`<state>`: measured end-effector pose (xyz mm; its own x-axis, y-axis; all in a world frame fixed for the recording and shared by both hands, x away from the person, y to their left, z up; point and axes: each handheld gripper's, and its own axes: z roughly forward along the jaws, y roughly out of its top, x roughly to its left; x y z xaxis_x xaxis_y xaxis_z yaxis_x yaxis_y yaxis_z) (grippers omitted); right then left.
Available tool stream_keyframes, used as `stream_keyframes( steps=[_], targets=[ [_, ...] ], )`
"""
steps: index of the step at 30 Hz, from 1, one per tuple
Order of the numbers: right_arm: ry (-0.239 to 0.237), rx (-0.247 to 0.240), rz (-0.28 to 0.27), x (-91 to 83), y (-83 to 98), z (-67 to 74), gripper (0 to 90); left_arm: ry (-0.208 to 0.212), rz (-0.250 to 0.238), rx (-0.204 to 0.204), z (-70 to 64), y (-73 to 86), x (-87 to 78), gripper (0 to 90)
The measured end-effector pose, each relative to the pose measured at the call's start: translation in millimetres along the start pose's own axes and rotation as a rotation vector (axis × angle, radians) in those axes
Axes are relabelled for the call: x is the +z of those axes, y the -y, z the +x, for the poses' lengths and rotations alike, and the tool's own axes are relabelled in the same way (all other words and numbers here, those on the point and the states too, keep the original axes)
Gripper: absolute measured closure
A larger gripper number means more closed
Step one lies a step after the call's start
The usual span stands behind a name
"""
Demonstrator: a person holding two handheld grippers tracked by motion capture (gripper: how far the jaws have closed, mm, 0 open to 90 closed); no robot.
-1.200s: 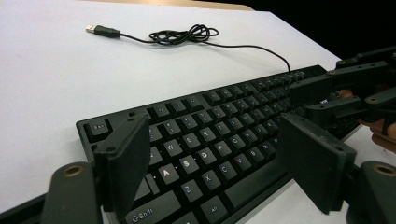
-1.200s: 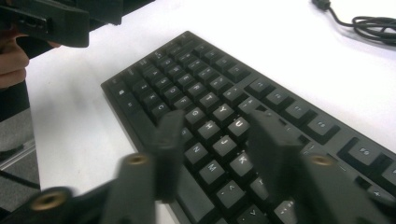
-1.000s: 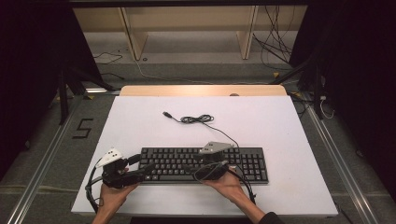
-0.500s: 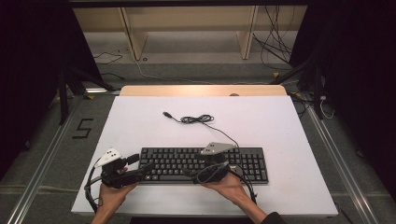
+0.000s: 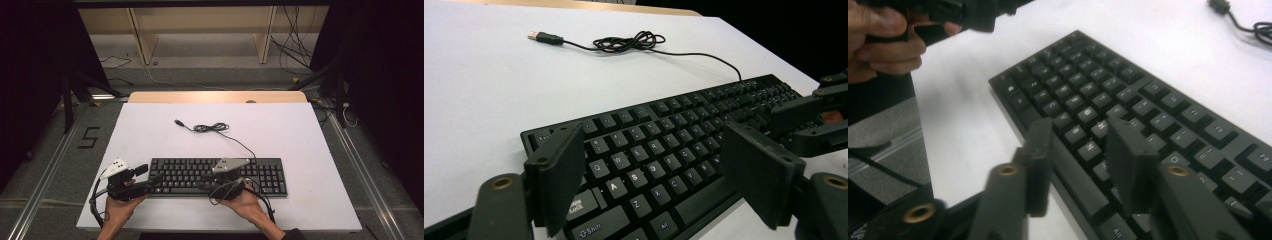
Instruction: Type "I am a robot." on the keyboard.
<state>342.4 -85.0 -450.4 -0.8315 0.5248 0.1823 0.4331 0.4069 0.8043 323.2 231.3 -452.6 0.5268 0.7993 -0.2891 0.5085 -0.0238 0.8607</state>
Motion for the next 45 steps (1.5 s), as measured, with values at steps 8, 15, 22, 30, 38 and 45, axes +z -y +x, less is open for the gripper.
stream_keyframes(
  steps=[8,15,22,30,38,45],
  targets=[
    [0.014,-0.019,0.051,7.7,4.3,2.0,87.2,-0.002,0.000,-0.002,0.8,-0.1,-0.4,25.8],
    [0.027,-0.029,0.088,14.7,7.5,3.0,90.0,-0.002,-0.001,-0.004,1.1,-0.1,-0.5,25.8],
    [0.043,-0.035,0.111,19.8,9.7,1.3,90.0,-0.002,-0.004,-0.005,1.1,-0.1,-0.6,25.8],
    [0.068,-0.047,0.148,27.1,13.9,-0.6,90.0,-0.003,-0.003,-0.005,1.3,-0.1,-0.7,25.8],
    [0.078,-0.054,0.149,29.4,17.7,1.1,90.0,-0.004,0.000,-0.002,0.7,0.2,-0.4,25.7],
    [0.060,-0.026,0.115,23.7,14.2,-1.1,90.0,-0.005,0.001,0.000,1.5,0.0,-0.5,25.8]
  ],
)
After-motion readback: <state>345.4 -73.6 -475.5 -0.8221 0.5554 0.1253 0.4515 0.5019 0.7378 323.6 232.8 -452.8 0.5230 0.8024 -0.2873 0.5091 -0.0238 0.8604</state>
